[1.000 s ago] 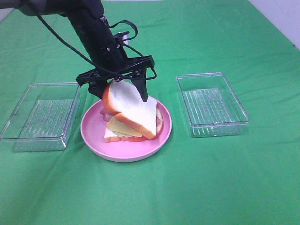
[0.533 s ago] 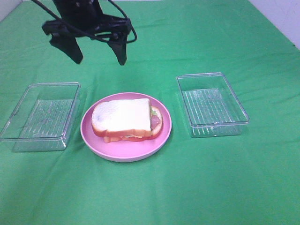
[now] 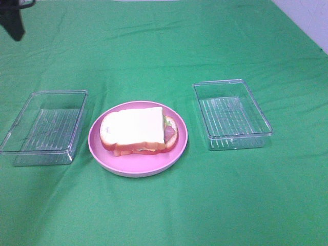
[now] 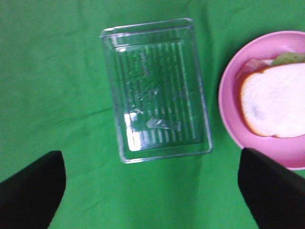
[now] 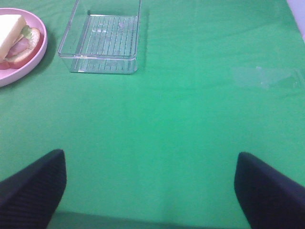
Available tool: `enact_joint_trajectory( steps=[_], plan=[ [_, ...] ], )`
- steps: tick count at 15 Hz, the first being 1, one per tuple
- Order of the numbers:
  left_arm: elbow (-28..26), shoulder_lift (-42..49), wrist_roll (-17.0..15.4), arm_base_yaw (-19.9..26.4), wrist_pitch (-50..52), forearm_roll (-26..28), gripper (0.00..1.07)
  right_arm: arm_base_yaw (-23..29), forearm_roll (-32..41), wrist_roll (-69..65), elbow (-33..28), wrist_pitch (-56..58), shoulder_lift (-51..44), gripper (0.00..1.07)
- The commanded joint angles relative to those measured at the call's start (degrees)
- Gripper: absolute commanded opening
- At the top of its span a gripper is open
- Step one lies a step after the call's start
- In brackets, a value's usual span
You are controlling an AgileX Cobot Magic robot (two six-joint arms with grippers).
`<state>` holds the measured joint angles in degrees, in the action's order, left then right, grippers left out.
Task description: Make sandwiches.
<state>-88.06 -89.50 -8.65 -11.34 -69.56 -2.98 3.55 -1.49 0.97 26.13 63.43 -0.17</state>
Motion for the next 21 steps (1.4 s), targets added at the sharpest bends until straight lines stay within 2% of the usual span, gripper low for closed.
enact_joint_trajectory(
  steps=[1, 3, 4, 5, 6, 7, 8, 10, 12, 13, 14, 15, 16, 17, 19, 21],
  plan=[
    [8.48, 9.28, -1.78, 2.41, -6.02, -4.07, 0.91, -0.34, 0.06, 0.00, -0.11, -0.40, -1.60, 0.92],
    [16.56, 17.53, -3.50, 2.75, -6.02, -6.25, 0.91, -0.34, 0.06, 0.00, -0.11, -0.40, -1.60, 0.92],
    [18.16, 19.08, -3.72, 2.75, -6.02, -6.25, 0.91, -0.34, 0.06, 0.00, -0.11, -0.40, -1.60, 0.92],
    [24.24, 24.75, -3.90, 2.75, -6.02, -6.19, 0.91, -0.34, 0.06, 0.00, -0.11, -0.40, -1.60, 0.92],
    [25.84, 26.30, -3.90, 2.75, -6.02, -6.19, 0.91, -0.34, 0.06, 0.00, -0.11, -0.40, -1.60, 0.92],
    [33.58, 33.69, -3.90, 2.75, -6.02, -6.19, 0.91, -0.34, 0.06, 0.00, -0.11, -0.40, -1.60, 0.92],
    [35.64, 35.64, -3.90, 2.75, -5.96, -6.19, 0.91, -0.34, 0.06, 0.00, -0.11, -0.40, -1.60, 0.92],
    [43.26, 43.20, -4.98, 2.75, -5.96, -6.25, 0.91, -0.34, 0.06, 0.00, -0.11, -0.40, -1.60, 0.92],
    [50.13, 51.80, -4.53, 2.75, -5.96, -6.25, 0.91, -0.34, 0.06, 0.00, -0.11, -0.40, -1.60, 0.92],
    [51.05, 53.86, -4.13, 2.75, -5.96, -6.25, 0.91, -0.34, 0.06, 0.00, -0.11, -0.40, -1.60, 0.92],
    [53.97, 61.02, 0.17, 2.75, -5.04, -5.84, 0.91, -0.34, 0.06, 0.00, -0.11, -0.40, -1.60, 0.92],
    [53.97, 61.02, 0.17, 2.75, -5.04, -5.84, 0.91, -0.34, 0.06, 0.00, -0.11, -0.40, -1.60, 0.92],
    [55.75, 68.53, 4.47, 2.75, -0.40, -2.75, 0.91, -0.34, 0.06, 0.00, -0.11, -0.40, -1.60, 0.92],
    [56.04, 71.96, 6.13, 2.75, 2.69, -0.34, 0.91, -0.34, 0.06, 0.00, -0.11, -0.40, -1.60, 0.92],
    [58.61, 76.26, 7.56, 2.75, 7.79, 4.07, 0.91, -0.34, 0.06, 0.00, -0.11, -0.40, -1.60, 0.92],
    [58.33, 76.83, 8.65, 2.75, 7.79, 4.70, 0.91, -0.34, 0.06, 0.00, -0.11, -0.40, -1.55, 0.92]
  ],
)
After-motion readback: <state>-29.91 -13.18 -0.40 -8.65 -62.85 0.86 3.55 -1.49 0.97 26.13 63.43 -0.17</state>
